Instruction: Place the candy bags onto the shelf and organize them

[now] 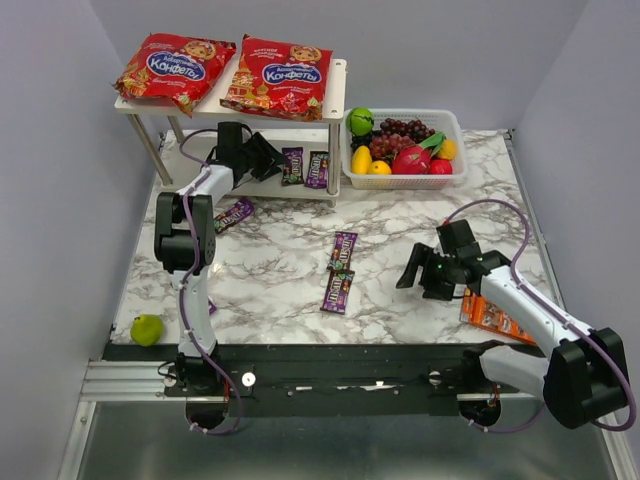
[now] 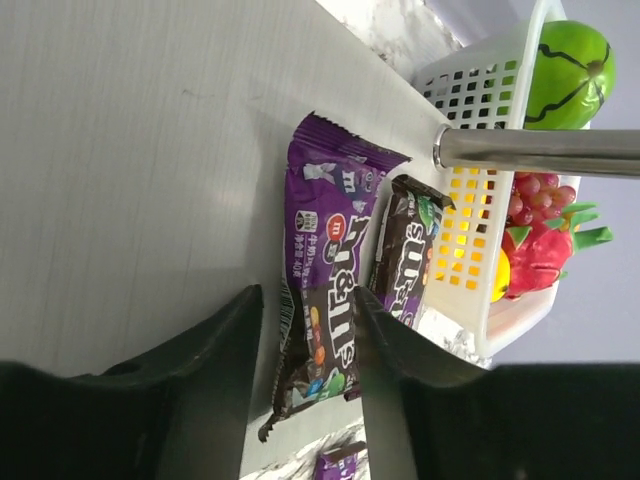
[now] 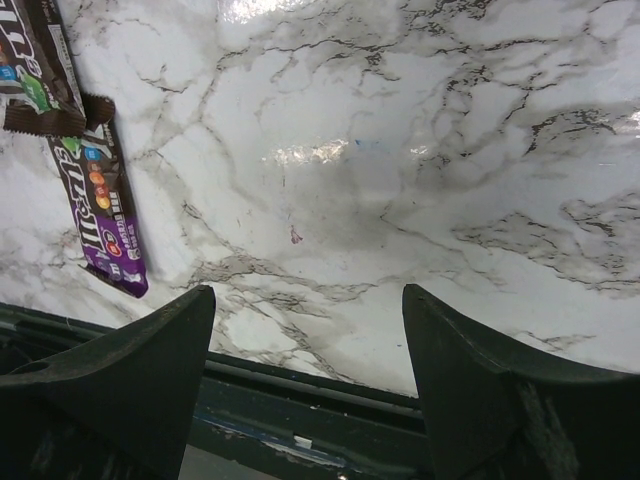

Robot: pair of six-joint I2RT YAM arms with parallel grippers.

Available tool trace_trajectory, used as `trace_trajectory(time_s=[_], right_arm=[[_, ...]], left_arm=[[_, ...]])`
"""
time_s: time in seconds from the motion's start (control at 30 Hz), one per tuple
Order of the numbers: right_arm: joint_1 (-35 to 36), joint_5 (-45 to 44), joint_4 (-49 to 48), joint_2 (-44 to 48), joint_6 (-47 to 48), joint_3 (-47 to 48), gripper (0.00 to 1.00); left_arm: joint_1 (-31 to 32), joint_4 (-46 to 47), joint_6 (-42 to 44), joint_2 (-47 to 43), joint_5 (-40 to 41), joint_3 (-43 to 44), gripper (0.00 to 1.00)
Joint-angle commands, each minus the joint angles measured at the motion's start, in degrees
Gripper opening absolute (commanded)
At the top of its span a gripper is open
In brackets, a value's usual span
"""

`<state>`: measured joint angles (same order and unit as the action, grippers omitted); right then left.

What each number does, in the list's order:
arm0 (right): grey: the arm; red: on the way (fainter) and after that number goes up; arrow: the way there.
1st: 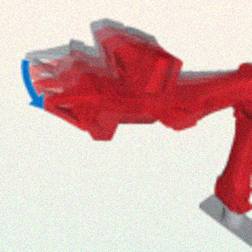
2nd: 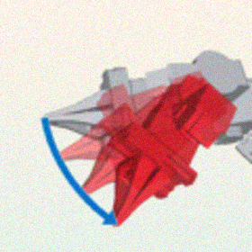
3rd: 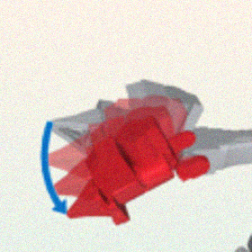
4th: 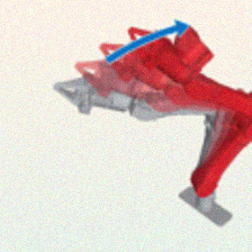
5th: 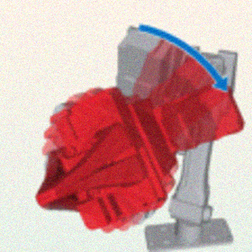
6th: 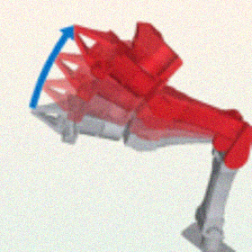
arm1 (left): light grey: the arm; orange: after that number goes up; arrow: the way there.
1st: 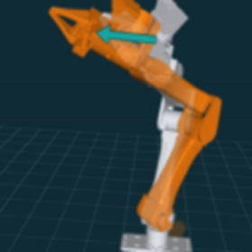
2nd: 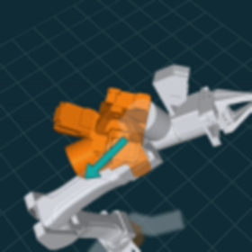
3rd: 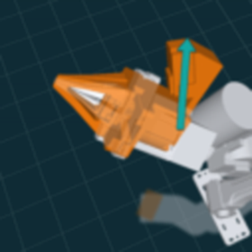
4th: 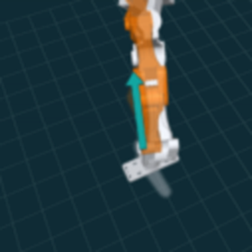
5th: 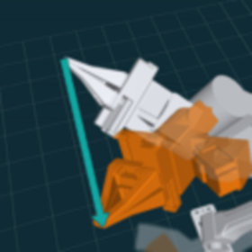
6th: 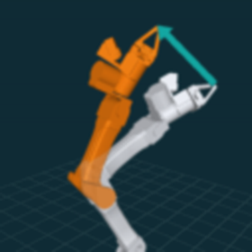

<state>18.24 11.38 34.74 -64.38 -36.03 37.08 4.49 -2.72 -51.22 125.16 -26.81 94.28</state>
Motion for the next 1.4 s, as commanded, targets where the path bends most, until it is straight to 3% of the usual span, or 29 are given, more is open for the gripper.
trace_trajectory(time_s=[0.0, 0.27, 0.53, 0.83, 1.13, 1.37], right_arm=[[-0.31, 0.14, -0.29, 1.54, -0.71, -1.22, 0.84], [-0.31, 1.37, -0.38, 3.12, -1.06, -2.63, 0.84], [-0.31, 3.56, -1.52, 4.88, -1.5, -5.44, 0.84], [-0.31, 4.79, -1.26, 6.63, -1.06, -7.9, 0.84], [-0.4, 5.59, -0.55, 7.6, -0.62, -8.87, 0.84], [-0.31, 6.29, -0.55, 7.69, -0.18, -9.57, 0.84]], left_arm=[[-0.8, 0.43, -0.28, -4.22, 0.27, -3.21, 0.62], [-1.33, 6.41, -4.06, -12.12, -1.23, -12.8, 0.67], [1.48, 8.08, -1.43, -24.25, -1.14, -30.45, 0.68], [17.11, -2.29, 7.63, -34.46, 4.13, -43.82, 0.69], [27.58, 1.49, 3.94, -37.71, 7.11, -55.6, 0.7], [33.38, 5.71, 1.48, -36.05, 7.99, -57.1, 0.61]])
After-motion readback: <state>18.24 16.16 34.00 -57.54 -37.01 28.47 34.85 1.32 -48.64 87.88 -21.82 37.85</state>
